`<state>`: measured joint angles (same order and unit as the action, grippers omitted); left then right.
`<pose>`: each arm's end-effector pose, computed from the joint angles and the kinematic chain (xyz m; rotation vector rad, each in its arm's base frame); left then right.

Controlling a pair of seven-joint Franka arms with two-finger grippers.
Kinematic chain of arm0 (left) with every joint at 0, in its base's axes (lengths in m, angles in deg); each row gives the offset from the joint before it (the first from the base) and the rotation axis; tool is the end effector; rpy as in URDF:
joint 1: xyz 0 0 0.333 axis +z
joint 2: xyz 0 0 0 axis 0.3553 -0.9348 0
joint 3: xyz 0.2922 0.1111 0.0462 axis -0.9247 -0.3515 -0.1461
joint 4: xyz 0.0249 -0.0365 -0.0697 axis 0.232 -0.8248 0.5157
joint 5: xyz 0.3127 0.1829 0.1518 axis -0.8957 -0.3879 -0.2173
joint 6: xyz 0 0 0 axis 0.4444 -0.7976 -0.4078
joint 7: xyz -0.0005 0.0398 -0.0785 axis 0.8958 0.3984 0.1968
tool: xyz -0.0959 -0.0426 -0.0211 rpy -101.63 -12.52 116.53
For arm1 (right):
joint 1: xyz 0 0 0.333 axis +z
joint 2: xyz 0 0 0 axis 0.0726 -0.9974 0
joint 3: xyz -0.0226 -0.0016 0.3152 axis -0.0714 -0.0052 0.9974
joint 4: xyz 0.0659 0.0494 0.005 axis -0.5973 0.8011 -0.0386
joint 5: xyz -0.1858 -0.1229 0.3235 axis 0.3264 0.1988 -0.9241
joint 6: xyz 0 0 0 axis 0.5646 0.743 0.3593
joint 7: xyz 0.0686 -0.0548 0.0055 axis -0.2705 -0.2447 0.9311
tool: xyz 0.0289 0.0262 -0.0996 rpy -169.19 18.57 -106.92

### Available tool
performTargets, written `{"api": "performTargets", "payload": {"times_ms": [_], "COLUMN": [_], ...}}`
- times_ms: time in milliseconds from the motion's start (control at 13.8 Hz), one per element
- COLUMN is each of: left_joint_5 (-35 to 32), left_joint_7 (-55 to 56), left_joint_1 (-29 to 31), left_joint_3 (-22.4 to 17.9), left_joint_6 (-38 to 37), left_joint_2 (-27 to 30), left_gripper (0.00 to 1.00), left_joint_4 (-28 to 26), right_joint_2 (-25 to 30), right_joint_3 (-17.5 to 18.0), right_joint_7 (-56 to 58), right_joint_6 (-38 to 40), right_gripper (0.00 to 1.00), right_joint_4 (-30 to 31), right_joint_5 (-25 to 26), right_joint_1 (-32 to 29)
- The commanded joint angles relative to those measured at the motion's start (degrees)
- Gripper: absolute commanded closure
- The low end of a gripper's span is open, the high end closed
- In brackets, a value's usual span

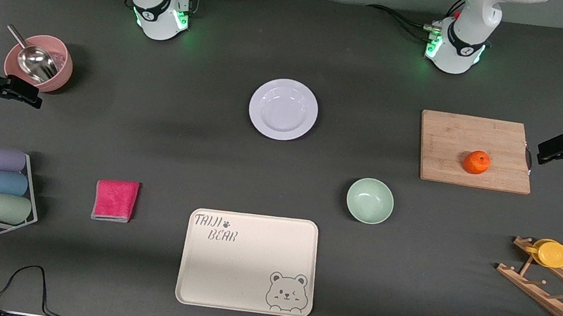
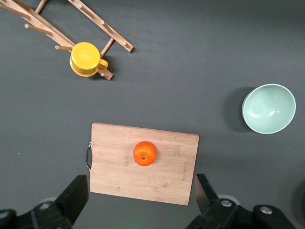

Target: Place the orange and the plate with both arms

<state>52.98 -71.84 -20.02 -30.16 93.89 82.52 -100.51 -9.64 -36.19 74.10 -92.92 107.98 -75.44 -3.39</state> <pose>0.5509 0.0020 0.5908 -3.0720 -0.1520 0.0516 0.5779 -0.0275 0.5757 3.1294 0.0154 -0.1606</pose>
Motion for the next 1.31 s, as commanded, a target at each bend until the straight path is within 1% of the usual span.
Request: {"api": "performTargets", "payload": {"times_ms": [0,73,145,364,582,727,800,873,1018,1091,1164,1236], "left_joint_5": [0.27,0.53,1.31,0.62,0.62,0.62,0.62,0.53,0.53,0.53,0.53,0.53], "left_joint_7": [-0.64,-0.03,0.15,-0.81,-0.82,-0.55,-0.64,-0.9,-1.25,-1.43,-1.43,-1.43], "left_joint_1": [0.53,0.7,0.96,0.88,0.87,1.05,1.14,1.23,1.23,1.23,1.05,1.14], "left_joint_3": [0.85,0.85,0.5,0.5,0.5,0.41,0.33,0.24,-0.29,-1.07,-1.43,-1.43], "left_joint_6": [-2.65,-3.87,-4.93,-6.17,-9.67,-13.1,-13.72,-13.64,-11.29,-9.62,-8.9,-8.11], "left_joint_2": [-1.26,-2.57,-2.67,-2.85,-1.71,1.09,3.89,8.18,17.5,20.41,22.01,22.72], "left_gripper": [0.0,0.0,0.0,0.0,0.0,0.0,0.0,0.0,0.0,0.0,0.0,0.0], "left_joint_4": [3.17,4.57,4.67,5.55,5.55,3.71,1.35,-2.59,-12.86,-16.91,-19.56,-21.42], "right_joint_2": [0.61,0.61,0.61,0.61,1.23,2.8,4.64,6.22,9.65,12.19,15.52,18.95], "right_joint_3": [-0.56,-0.56,-0.56,-0.56,-0.55,-0.56,-0.56,-0.56,-0.55,-0.47,-0.47,-0.29], "right_joint_7": [-1.42,-1.42,-1.42,-1.42,-1.42,-1.5,-1.51,-1.51,-1.59,-1.59,-2.29,-4.3], "right_joint_6": [0.78,0.78,0.78,0.78,1.73,2.01,1.75,1.31,1.13,1.04,0.52,-0.79], "right_gripper": [0.0,0.0,0.0,0.0,0.0,0.0,0.0,0.0,0.0,0.0,0.0,0.0], "right_joint_4": [0.05,0.05,0.05,0.05,0.14,1.36,3.2,4.87,7.86,10.31,13.47,17.24], "right_joint_5": [0.71,0.71,0.71,0.71,0.62,0.62,0.53,0.53,0.53,0.1,-1.56,-2.1], "right_joint_1": [0.9,0.9,0.9,0.9,0.99,0.99,0.99,0.99,1.07,1.16,1.25,1.43]}}
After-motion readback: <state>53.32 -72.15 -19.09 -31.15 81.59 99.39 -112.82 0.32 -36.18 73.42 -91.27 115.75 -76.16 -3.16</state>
